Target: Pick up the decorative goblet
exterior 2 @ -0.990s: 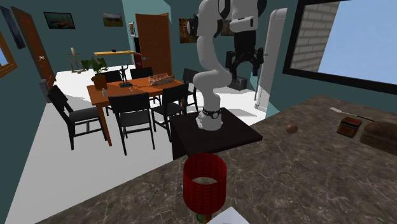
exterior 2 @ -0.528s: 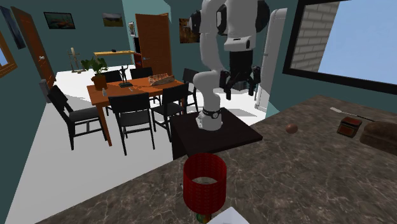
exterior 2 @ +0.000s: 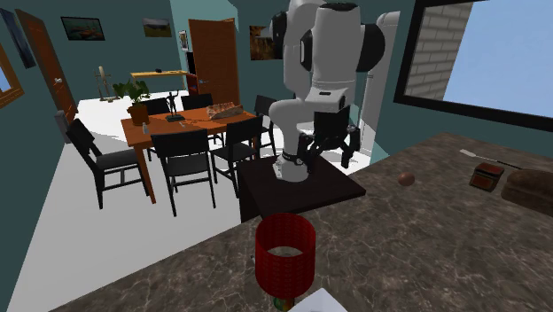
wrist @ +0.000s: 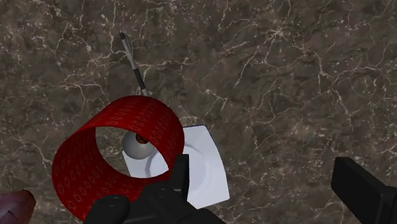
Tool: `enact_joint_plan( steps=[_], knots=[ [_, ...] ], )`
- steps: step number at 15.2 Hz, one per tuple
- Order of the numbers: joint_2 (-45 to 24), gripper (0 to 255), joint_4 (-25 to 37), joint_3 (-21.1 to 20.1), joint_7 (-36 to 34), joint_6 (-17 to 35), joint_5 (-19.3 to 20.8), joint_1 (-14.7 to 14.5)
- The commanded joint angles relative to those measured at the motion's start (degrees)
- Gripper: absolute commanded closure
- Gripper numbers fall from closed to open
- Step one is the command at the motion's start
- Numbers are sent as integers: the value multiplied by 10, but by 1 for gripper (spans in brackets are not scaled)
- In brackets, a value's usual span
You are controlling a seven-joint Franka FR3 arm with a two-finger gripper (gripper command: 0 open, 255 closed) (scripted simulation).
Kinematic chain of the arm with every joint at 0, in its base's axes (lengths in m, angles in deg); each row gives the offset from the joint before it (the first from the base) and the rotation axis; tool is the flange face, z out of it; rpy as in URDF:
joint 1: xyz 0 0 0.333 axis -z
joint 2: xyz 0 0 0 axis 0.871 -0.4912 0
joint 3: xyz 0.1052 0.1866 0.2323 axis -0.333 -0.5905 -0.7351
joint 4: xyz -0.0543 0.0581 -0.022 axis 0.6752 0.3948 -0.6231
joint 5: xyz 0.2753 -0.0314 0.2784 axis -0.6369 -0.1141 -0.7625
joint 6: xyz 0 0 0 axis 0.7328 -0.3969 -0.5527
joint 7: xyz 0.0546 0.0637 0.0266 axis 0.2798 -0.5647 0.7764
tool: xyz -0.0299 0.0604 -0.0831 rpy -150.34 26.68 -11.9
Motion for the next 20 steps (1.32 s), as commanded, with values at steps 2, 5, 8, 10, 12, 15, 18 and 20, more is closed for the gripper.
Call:
enact_joint_plan(
  steps=[2, 5, 8, 10, 12, 15, 18, 20],
  knots=[
    [-70, 0, 42, 11, 21, 12, -13, 7],
    [-138, 0, 90, 18, 40, 16, -28, 18],
    [-208, 0, 146, 22, 58, 15, -43, 32],
    [-232, 0, 166, 22, 63, 13, -47, 38],
    [-237, 0, 157, 21, 64, 27, -49, 38],
    [-246, 0, 146, 20, 66, 47, -53, 39],
    [-255, 0, 137, 18, 69, 64, -56, 40],
    [-255, 255, 137, 19, 69, 64, -56, 40]
  ],
)
